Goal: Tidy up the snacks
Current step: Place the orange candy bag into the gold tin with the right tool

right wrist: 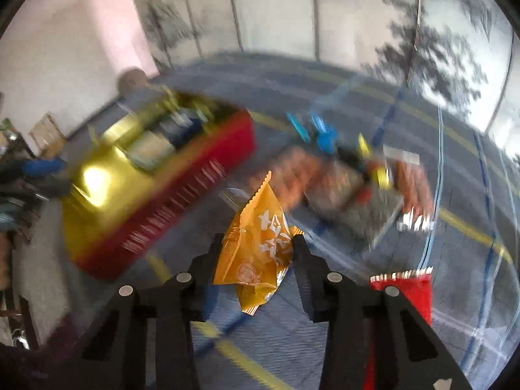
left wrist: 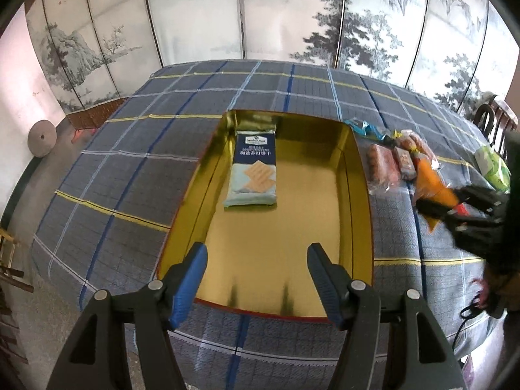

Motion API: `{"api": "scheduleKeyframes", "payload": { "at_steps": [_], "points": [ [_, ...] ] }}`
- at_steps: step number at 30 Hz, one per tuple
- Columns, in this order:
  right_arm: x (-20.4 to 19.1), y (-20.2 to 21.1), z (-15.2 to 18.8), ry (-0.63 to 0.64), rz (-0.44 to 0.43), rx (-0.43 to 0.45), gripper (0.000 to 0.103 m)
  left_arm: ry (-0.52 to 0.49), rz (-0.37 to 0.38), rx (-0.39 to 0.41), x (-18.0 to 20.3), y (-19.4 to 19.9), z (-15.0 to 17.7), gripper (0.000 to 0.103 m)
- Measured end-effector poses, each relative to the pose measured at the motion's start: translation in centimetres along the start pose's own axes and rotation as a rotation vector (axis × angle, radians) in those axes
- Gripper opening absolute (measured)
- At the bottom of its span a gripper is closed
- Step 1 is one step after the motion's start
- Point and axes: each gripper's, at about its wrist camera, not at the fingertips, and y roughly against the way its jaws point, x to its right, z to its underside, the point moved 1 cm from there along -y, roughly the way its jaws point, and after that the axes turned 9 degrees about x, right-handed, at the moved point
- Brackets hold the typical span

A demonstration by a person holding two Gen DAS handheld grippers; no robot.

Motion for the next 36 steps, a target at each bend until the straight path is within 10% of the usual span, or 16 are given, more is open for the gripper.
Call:
{"api": "scheduleKeyframes", "payload": {
  "at_steps": [9, 22, 36],
  "points": [
    [-3.6, -5.9, -7.7, -0.003, -0.152, 0.002, 0.037, -0.001, -0.014, 0.026, -0.3, 0.9, 0.3, 0.065],
    [-5.2, -15.2, -7.1, -0.022, -0.123, -0.129, 0.039, 0.007, -0.012, 0.006, -1.4, 0.0, 0.9, 0.065],
    [-2.0, -9.2, -6.8, -0.178, -0.145, -0.006, 0.058, 0.006, 0.002, -0.009, -0.8, -0.4, 1.2, 0.065]
  ]
}}
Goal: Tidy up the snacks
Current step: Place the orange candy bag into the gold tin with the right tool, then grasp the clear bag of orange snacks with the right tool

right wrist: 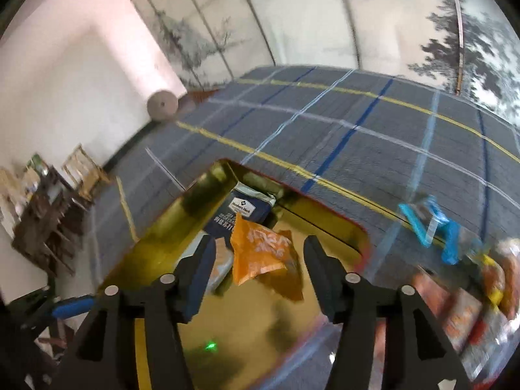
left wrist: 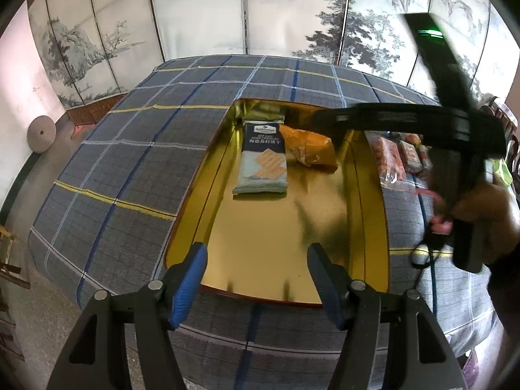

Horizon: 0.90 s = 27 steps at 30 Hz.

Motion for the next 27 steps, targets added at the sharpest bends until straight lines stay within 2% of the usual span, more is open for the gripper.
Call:
{"api": "scheduleKeyframes", "payload": {
  "at_steps": [2, 4, 5, 9, 11, 12, 14, 17, 18, 19, 20, 21, 23, 25, 27],
  "points": [
    [1.2, 3.5, 1.2, -0.010, 0.020, 0.038, 0.063, -0.014, 0.002, 0.009, 0.4, 0.4, 0.0, 0.065],
    [2.9, 6.7, 2.9, -0.007, 0.075, 0.061, 0.068, -0.029, 0.009, 0.013, 0.9, 0.7, 0.0, 0.065],
    [4.0, 8.5, 4.0, 0.002, 0.133, 0.065, 0.072, -0.035, 0.014, 0.016, 1.1, 0.9, -0.1, 0.065],
    [8.0, 13.4, 7.3, 0.016, 0.334, 0.035, 0.076, -0.066, 0.029, 0.021, 2.6, 1.3, 0.0, 0.065],
    [9.7, 14.3, 8.4, 0.027, 0.416, -0.005, 0.077, -0.083, 0.045, 0.013, 3.6, 1.3, -0.1, 0.065],
    [10.3, 14.7, 9.0, 0.020, 0.428, -0.008, 0.077, -0.088, 0.052, 0.008, 3.8, 1.2, -0.1, 0.065],
    [11.0, 15.4, 9.0, -0.029, 0.398, 0.014, 0.078, -0.095, 0.072, 0.005, 4.7, 1.2, -0.4, 0.065],
    [9.9, 14.7, 7.3, -0.065, 0.272, 0.063, 0.077, -0.097, 0.077, 0.010, 5.5, 1.4, -0.6, 0.065],
    [9.6, 13.9, 6.9, -0.102, 0.205, 0.065, 0.077, -0.095, 0.079, 0.012, 5.7, 1.5, -0.7, 0.065],
    [9.4, 12.8, 6.5, -0.139, 0.147, 0.048, 0.074, -0.094, 0.081, 0.011, 5.9, 1.5, -0.7, 0.065],
    [8.9, 11.4, 6.2, -0.163, 0.098, 0.021, 0.062, -0.094, 0.081, 0.008, 6.0, 1.5, -0.7, 0.065],
    [8.2, 9.8, 6.0, -0.163, 0.088, -0.007, 0.049, -0.096, 0.080, 0.003, 6.0, 1.5, -0.7, 0.065],
    [7.3, 7.0, 5.6, -0.165, 0.109, -0.037, 0.050, -0.097, 0.079, 0.002, 5.9, 1.5, -0.6, 0.065],
    [7.4, 4.5, 5.3, -0.253, 0.061, -0.066, 0.050, -0.095, 0.071, 0.010, 5.5, 1.6, -0.5, 0.065],
    [7.4, 2.3, 5.1, -0.309, 0.091, -0.094, 0.050, -0.095, 0.066, 0.014, 5.2, 1.5, -0.4, 0.065]
  ]
}}
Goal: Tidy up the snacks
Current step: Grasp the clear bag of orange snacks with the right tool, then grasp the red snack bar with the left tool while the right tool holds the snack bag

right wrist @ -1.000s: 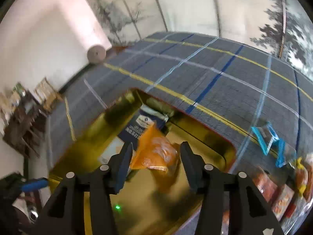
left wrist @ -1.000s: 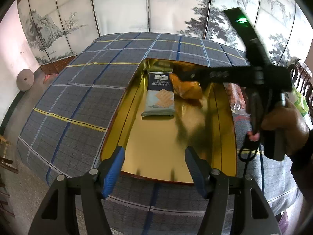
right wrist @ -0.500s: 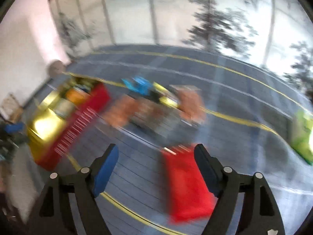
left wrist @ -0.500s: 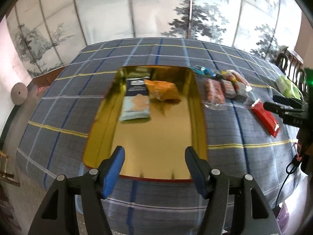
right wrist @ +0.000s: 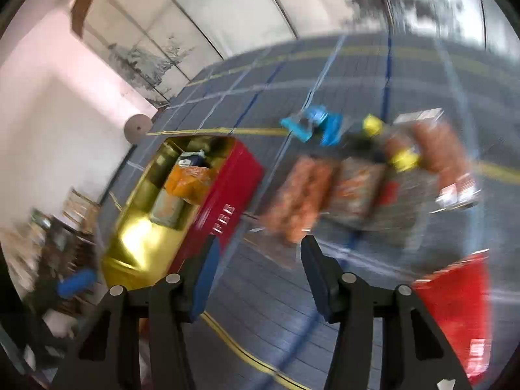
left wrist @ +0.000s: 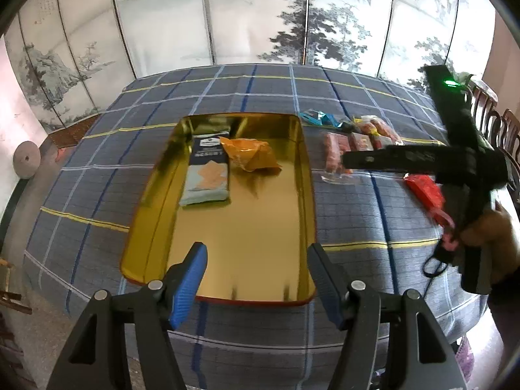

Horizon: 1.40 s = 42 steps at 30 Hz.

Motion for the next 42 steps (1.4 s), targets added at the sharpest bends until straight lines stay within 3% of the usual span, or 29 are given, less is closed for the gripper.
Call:
{"api": "scheduleKeyframes", "payload": {
  "at_steps": [1, 4, 6, 8, 11, 16, 20, 22, 26, 30, 35, 42],
  "points": [
    [-0.1, -0.8, -0.3, -0.014, 0.049, -0.002, 0.050, 0.002, -0.002, 0.001, -0.3, 0.0, 0.0, 0.065],
    [-0.5, -2.4, -1.0, -0.049, 0.088, -0.003, 0.050, 0.015, 0.005, 0.006, -1.0, -0.1, 0.3, 0.065],
    [-0.6, -3.6, -1.6, -0.041, 0.177, -0.004, 0.050, 0.024, 0.014, -0.002, -1.5, -0.4, 0.5, 0.065],
    [-1.0, -4.5, -2.4, -0.045, 0.207, 0.000, 0.050, 0.032, 0.020, -0.012, -1.7, -0.7, 0.8, 0.065],
    [-1.8, -5.9, -3.3, -0.042, 0.244, 0.011, 0.061, 0.048, 0.036, -0.016, -2.2, -0.9, 1.2, 0.065],
    [-2.6, -8.2, -4.7, 0.013, 0.331, 0.026, 0.062, 0.052, 0.044, -0.037, -2.3, -1.4, 1.5, 0.065],
    [-3.7, -9.5, -4.7, 0.162, 0.384, 0.040, 0.041, 0.050, 0.041, -0.039, -2.3, -1.3, 1.5, 0.065],
    [-3.5, -9.2, -4.3, 0.201, 0.375, 0.037, 0.036, 0.051, 0.041, -0.042, -2.1, -1.2, 1.5, 0.065],
    [-2.9, -5.5, -2.3, 0.198, 0.283, 0.047, 0.035, 0.040, 0.035, -0.031, -1.5, -0.4, 1.2, 0.065],
    [-0.9, 1.9, 1.4, 0.150, 0.218, 0.113, 0.035, 0.004, 0.033, -0.011, -0.3, 0.6, 0.8, 0.065],
    [7.1, 11.8, 4.6, 0.071, 0.402, 0.202, 0.035, -0.028, 0.093, -0.031, 2.4, 0.7, 0.2, 0.065],
    [17.6, 17.0, 6.1, -0.045, 0.571, 0.247, 0.035, -0.086, 0.174, -0.037, 7.4, -0.2, -1.9, 0.065]
  ]
}}
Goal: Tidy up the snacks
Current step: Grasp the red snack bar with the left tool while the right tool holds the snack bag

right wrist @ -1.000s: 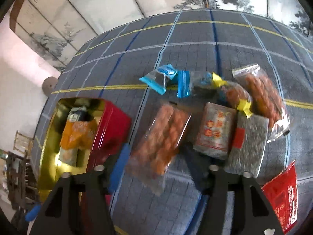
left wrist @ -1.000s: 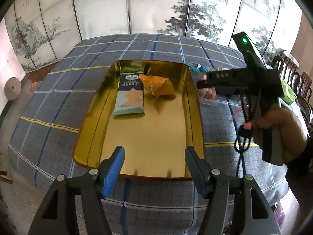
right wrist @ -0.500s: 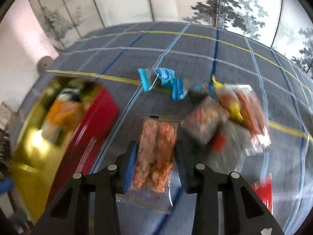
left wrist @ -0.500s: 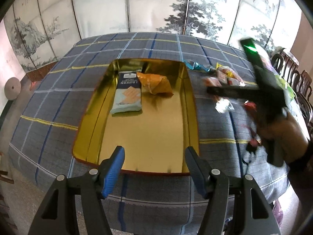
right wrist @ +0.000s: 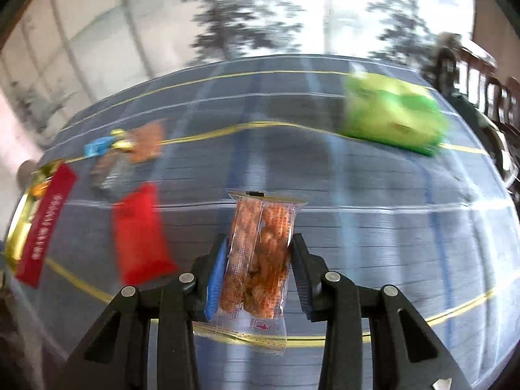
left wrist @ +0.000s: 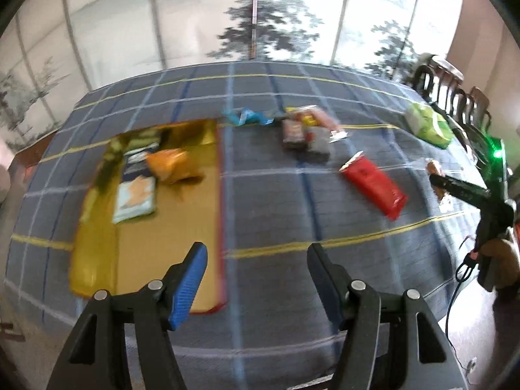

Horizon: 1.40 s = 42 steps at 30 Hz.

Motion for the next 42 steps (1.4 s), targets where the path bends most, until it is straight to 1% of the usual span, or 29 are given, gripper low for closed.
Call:
{"api": "scheduleKeyframes", "payload": {
  "at_steps": [2, 3, 5, 7, 10, 12, 14, 15, 16, 18, 21, 24, 26, 28, 29, 30, 32, 34, 35, 37, 38, 39, 41, 42],
  "points": [
    [1.0, -0.6, 0.1, 0.009, 0.026, 0.009, 0.035, 0.002, 0.022, -0.013, 1.0, -1.1, -0.9, 0.065],
    [1.3, -1.0, 0.2, 0.009, 0.027, 0.011, 0.035, 0.013, 0.054, -0.029, 1.7, -1.9, -1.5, 0.065],
    [2.3, -1.3, 0.4, -0.009, 0.014, 0.012, 0.035, 0.038, 0.097, -0.061, 2.5, -3.3, -2.2, 0.065],
    [3.1, -1.4, 0.9, -0.013, 0.007, 0.015, 0.035, 0.060, 0.130, -0.075, 3.6, -4.7, -2.9, 0.065],
    [3.7, -1.0, 1.3, -0.025, -0.014, 0.033, 0.035, 0.124, 0.228, -0.152, 5.6, -7.3, -3.8, 0.065],
    [4.4, 0.0, 2.3, -0.030, -0.026, 0.046, 0.035, 0.185, 0.250, -0.184, 6.9, -8.8, -4.5, 0.065],
    [4.6, 0.4, 2.8, -0.028, -0.039, 0.060, 0.036, 0.200, 0.253, -0.204, 8.0, -10.0, -5.4, 0.065],
    [4.7, 0.4, 2.8, -0.030, -0.045, 0.062, 0.036, 0.213, 0.245, -0.234, 8.6, -11.0, -5.8, 0.065],
    [4.8, 0.4, 2.9, -0.034, -0.053, 0.064, 0.036, 0.248, 0.251, -0.270, 9.2, -12.1, -6.1, 0.065],
    [5.0, 0.4, 2.8, -0.052, -0.073, 0.066, 0.036, 0.323, 0.278, -0.305, 10.0, -13.7, -6.6, 0.065],
    [5.5, 0.5, 2.9, -0.081, -0.104, 0.069, 0.036, 0.344, 0.217, -0.325, 10.8, -15.4, -7.2, 0.065],
    [5.8, 0.5, 2.9, -0.101, -0.136, 0.072, 0.036, 0.409, 0.216, -0.368, 11.6, -17.1, -7.1, 0.065],
    [5.9, 0.5, 2.9, -0.105, -0.154, 0.072, 0.036, 0.398, 0.170, -0.375, 12.0, -17.7, -7.1, 0.065],
    [6.0, 0.6, 2.9, -0.111, -0.166, 0.077, 0.036, 0.386, 0.140, -0.360, 12.7, -17.9, -7.3, 0.065],
    [6.1, 0.7, 2.9, -0.118, -0.175, 0.080, 0.036, 0.382, 0.123, -0.369, 13.2, -18.1, -7.3, 0.065],
    [6.2, 0.7, 2.9, -0.125, -0.181, 0.081, 0.036, 0.373, 0.103, -0.365, 13.5, -18.1, -7.4, 0.066],
    [6.3, 0.7, 2.9, -0.134, -0.191, 0.083, 0.036, 0.326, 0.044, -0.382, 14.6, -18.4, -7.5, 0.066],
    [6.4, 0.7, 2.9, -0.140, -0.200, 0.087, 0.036, 0.264, -0.014, -0.399, 16.0, -18.7, -7.7, 0.071],
    [6.5, 0.7, 2.9, -0.144, -0.203, 0.088, 0.036, 0.231, -0.027, -0.407, 16.7, -19.0, -7.8, 0.076],
    [6.7, 0.8, 2.9, -0.152, -0.207, 0.091, 0.036, 0.135, -0.084, -0.432, 18.3, -19.5, -7.7, 0.077],
    [6.7, 0.8, 2.9, -0.156, -0.209, 0.092, 0.036, 0.113, -0.097, -0.430, 18.8, -19.6, -7.6, 0.081],
    [6.8, 0.7, 2.9, -0.157, -0.211, 0.091, 0.036, 0.119, -0.100, -0.423, 19.0, -19.5, -7.5, 0.081],
    [6.8, 0.6, 3.0, -0.157, -0.209, 0.086, 0.036, 0.126, -0.100, -0.407, 19.0, -19.2, -7.2, 0.080],
    [6.8, 0.6, 2.9, -0.156, -0.209, 0.083, 0.036, 0.123, -0.100, -0.403, 19.0, -19.0, -7.1, 0.073]
  ]
}}
